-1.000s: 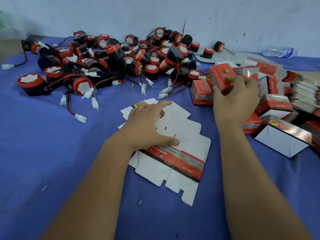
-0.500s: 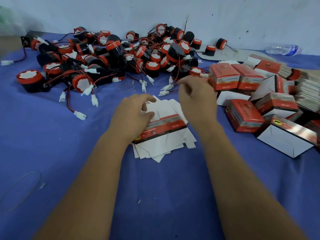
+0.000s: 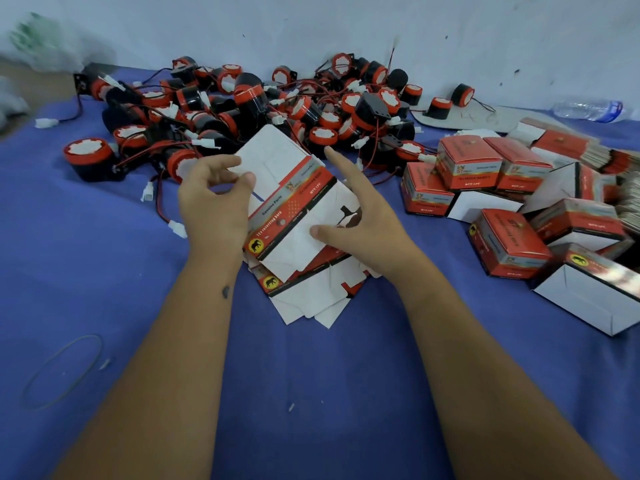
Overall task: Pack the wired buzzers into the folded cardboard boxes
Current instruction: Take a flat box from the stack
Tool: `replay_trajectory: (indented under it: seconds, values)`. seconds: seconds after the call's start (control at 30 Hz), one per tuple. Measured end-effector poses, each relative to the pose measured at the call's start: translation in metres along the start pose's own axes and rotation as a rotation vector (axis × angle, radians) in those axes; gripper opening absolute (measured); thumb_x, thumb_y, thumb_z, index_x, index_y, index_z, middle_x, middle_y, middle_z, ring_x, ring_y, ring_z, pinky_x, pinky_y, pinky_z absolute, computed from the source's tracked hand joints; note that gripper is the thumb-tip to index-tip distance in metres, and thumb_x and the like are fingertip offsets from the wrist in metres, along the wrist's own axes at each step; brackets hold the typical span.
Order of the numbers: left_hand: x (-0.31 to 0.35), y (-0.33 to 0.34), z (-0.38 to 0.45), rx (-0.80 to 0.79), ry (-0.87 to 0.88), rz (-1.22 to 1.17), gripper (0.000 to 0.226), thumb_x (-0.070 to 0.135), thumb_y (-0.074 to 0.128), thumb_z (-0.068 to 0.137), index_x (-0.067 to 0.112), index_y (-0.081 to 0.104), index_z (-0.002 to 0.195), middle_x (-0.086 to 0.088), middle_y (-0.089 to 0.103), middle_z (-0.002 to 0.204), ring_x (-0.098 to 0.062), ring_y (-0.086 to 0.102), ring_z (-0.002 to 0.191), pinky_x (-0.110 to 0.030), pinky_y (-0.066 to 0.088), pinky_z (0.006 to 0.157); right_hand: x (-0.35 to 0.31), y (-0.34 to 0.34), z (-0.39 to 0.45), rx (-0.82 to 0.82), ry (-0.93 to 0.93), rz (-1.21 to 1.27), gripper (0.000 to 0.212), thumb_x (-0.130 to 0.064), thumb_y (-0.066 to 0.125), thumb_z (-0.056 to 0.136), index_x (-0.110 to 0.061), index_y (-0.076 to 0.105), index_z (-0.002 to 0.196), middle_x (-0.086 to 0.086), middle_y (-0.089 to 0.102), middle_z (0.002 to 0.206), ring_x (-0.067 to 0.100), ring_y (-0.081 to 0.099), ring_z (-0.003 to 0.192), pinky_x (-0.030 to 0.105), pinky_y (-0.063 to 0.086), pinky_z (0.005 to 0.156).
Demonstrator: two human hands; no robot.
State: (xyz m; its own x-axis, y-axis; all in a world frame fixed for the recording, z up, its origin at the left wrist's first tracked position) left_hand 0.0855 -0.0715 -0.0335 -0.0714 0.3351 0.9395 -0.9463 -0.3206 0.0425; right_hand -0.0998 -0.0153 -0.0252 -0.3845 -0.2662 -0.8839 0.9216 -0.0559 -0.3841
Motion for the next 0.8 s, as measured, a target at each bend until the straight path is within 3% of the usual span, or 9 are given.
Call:
replay_trajectory:
  seconds: [0.1, 0.2, 0.27, 0.37, 0.43, 0.53, 0.63, 0.7, 0.8]
  values:
    - [0.0, -0.003, 0.002, 0.017, -0.271, -0.306, 0.015, 0.011, 0.072, 0.088, 0.022, 0.063, 0.093, 0.001, 0.064, 0.084, -0.015, 0.064, 0.079, -0.035, 0.057, 0.073, -0.006, 0.002, -0.001, 0.006, -0.049, -0.078, 0.069, 0.001, 0.062, 0.084, -0.033, 0.046, 0.142, -0.005, 0.052, 0.136, -0.004, 0.053, 0.103, 0.009, 0.044, 0.073]
    - [0.005, 0.0, 0.003, -0.116, -0.485, -0.722, 0.003, 0.02, 0.062, 0.095, 0.021, 0.065, 0.097, -0.006, 0.071, 0.095, -0.026, 0.07, 0.088, -0.041, 0.058, 0.078, -0.008, 0.003, -0.001, 0.046, -0.036, -0.113, 0.06, -0.005, 0.063, 0.087, -0.032, 0.051, 0.139, 0.002, 0.056, 0.125, 0.005, 0.055, 0.102, 0.016, 0.05, 0.081]
    - [0.01, 0.002, 0.001, -0.258, -0.514, -0.901, 0.019, 0.025, 0.049, 0.101, 0.021, 0.064, 0.111, -0.009, 0.071, 0.11, -0.032, 0.068, 0.104, -0.047, 0.056, 0.087, -0.009, 0.003, -0.001, 0.095, -0.029, -0.11, 0.059, -0.009, 0.063, 0.089, -0.032, 0.049, 0.141, 0.004, 0.056, 0.122, 0.009, 0.055, 0.104, 0.025, 0.051, 0.089]
    - [0.013, 0.006, -0.005, -0.36, -0.475, -0.828, 0.038, 0.018, 0.037, 0.102, 0.023, 0.051, 0.137, -0.006, 0.069, 0.121, -0.029, 0.069, 0.105, -0.042, 0.059, 0.078, -0.006, -0.001, -0.001, 0.125, -0.021, -0.13, 0.06, -0.01, 0.063, 0.09, -0.031, 0.045, 0.144, 0.007, 0.049, 0.132, -0.01, 0.041, 0.108, 0.004, 0.045, 0.079]
    - [0.012, 0.008, -0.008, -0.356, -0.473, -0.747, 0.049, 0.007, 0.037, 0.1, 0.026, 0.042, 0.145, -0.004, 0.066, 0.124, -0.026, 0.07, 0.102, -0.042, 0.06, 0.078, -0.003, -0.003, 0.0, 0.115, -0.01, -0.176, 0.062, -0.016, 0.067, 0.089, -0.033, 0.043, 0.144, 0.003, 0.049, 0.13, -0.018, 0.043, 0.099, -0.002, 0.039, 0.074]
    - [0.011, 0.008, -0.006, -0.292, -0.451, -0.606, 0.058, -0.003, 0.036, 0.099, 0.028, 0.036, 0.148, 0.002, 0.064, 0.118, -0.018, 0.071, 0.09, -0.038, 0.062, 0.071, 0.001, -0.004, 0.0, 0.106, -0.042, -0.346, 0.06, -0.032, 0.07, 0.088, -0.033, 0.047, 0.143, -0.008, 0.048, 0.13, -0.008, 0.045, 0.108, 0.008, 0.039, 0.09]
    - [0.006, 0.006, -0.002, -0.259, -0.457, -0.538, 0.06, -0.005, 0.038, 0.098, 0.024, 0.035, 0.15, 0.007, 0.064, 0.108, -0.013, 0.073, 0.081, -0.033, 0.061, 0.065, 0.0, -0.005, 0.001, 0.176, -0.16, -0.592, 0.043, -0.04, 0.062, 0.092, -0.021, 0.061, 0.131, -0.002, 0.05, 0.138, 0.015, 0.045, 0.123, 0.03, 0.036, 0.103]
    - [0.003, 0.006, -0.001, -0.286, -0.456, -0.463, 0.061, -0.005, 0.04, 0.097, 0.025, 0.036, 0.15, 0.008, 0.062, 0.11, -0.013, 0.071, 0.085, -0.03, 0.059, 0.063, -0.002, -0.004, 0.002, 0.212, -0.229, -0.729, 0.034, -0.037, 0.052, 0.099, -0.014, 0.069, 0.117, 0.003, 0.066, 0.114, 0.023, 0.057, 0.107, 0.034, 0.036, 0.097]
    - [0.004, 0.011, -0.006, -0.283, -0.431, -0.434, 0.057, 0.0, 0.04, 0.096, 0.028, 0.041, 0.147, 0.001, 0.057, 0.126, -0.012, 0.068, 0.085, -0.026, 0.056, 0.06, -0.007, -0.001, 0.002, 0.308, -0.343, -0.921, 0.036, -0.029, 0.041, 0.101, -0.007, 0.069, 0.103, 0.009, 0.07, 0.081, 0.031, 0.062, 0.075, 0.038, 0.041, 0.078]
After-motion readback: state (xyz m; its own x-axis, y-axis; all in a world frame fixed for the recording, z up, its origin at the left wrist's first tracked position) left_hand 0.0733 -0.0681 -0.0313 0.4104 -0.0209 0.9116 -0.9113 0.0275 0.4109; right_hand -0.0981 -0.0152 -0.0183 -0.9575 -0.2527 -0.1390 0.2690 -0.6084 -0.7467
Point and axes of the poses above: each hand's wrist, its own z-axis towards the middle knuckle, its own y-axis out of the palm, x = y × z, the point moved 2 cm from there along z, towards the middle knuckle
